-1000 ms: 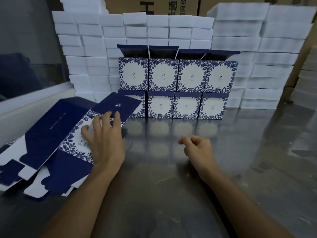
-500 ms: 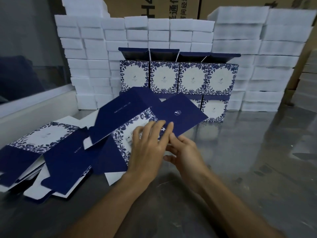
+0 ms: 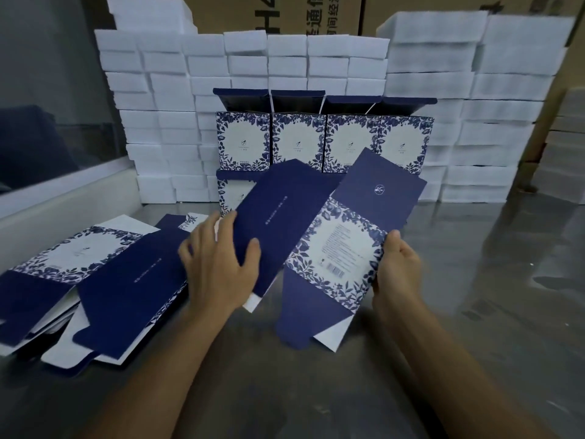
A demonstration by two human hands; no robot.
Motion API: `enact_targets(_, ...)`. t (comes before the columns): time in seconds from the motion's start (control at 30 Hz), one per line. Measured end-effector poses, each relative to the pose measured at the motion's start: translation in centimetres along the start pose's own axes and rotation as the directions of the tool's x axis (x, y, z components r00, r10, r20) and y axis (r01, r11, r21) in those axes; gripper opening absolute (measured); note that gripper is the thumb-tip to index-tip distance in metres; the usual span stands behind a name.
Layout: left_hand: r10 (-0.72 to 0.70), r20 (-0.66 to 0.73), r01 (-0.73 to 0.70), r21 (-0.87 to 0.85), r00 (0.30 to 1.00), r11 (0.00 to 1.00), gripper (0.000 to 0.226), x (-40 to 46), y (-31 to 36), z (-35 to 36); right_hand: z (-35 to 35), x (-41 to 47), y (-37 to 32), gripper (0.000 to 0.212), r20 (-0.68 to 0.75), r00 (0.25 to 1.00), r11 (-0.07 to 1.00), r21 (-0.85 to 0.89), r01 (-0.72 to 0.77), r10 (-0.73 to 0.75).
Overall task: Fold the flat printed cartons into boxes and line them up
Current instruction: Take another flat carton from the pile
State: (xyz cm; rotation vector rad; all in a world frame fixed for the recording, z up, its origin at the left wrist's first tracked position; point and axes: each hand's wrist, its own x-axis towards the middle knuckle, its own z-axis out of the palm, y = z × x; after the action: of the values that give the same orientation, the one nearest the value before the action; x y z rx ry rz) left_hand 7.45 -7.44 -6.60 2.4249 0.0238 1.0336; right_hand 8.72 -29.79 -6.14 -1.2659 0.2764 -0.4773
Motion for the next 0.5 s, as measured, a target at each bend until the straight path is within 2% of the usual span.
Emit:
enact_targets(0.1, -0.111, 0.139, 0.156, -0.378, 0.984, 0.913, 0.059, -0.1, -0.2, 0.3, -0.6, 0.5, 0.0, 0.041, -0.061, 0.998, 0.998, 0.062, -0.022, 0.026)
enact_targets(0.13, -0.108, 0.168, 0.169, -0.408, 0.980, 0.897, 0.064, -0.2, -0.2, 0.3, -0.8, 0.5, -0.1, 0.040, -0.076, 0.997, 0.998, 0.067, -0.018, 0.023)
enact_targets(0.23, -0.012, 0.202, 0.089, -0.380, 0.979, 0.921, 0.073, -0.6, -0.3, 0.7, -0.9, 0.5, -0.4, 0.037, -0.064, 0.997, 0.993, 0.112, -0.037, 0.044)
enact_targets(0.3, 0.025, 0.175, 0.049, -0.408, 0.984, 0.911, 0.066, -0.5, -0.3, 0.9, -0.5, 0.1, -0.6, 0.034, 0.028, 0.996, 0.979, 0.182, -0.087, 0.083)
enact_targets(0.4, 0.002, 0.209, 0.101, -0.481, 0.978, 0.871, 0.047, 0.1, 0.3, 1.1, 0.2, -1.2, -1.3, 0.048, 0.231, 0.967, 0.932, 0.314, -0.181, 0.110)
enact_targets(0.43, 0.004, 0.261, 0.137, -0.519, 0.965, 0.844, 0.042, 0.1, 0.9, 0.8, 0.3, -1.6, -1.4, 0.051, 0.293, 0.954, 0.939, 0.309, -0.151, 0.057)
enact_targets(0.5, -0.002, 0.362, 0.246, -0.630, 0.932, 0.737, 0.033, -0.3, 2.1, 0.2, 0.5, -2.1, -1.3, 0.059, 0.348, 0.933, 0.979, 0.201, 0.017, -0.088)
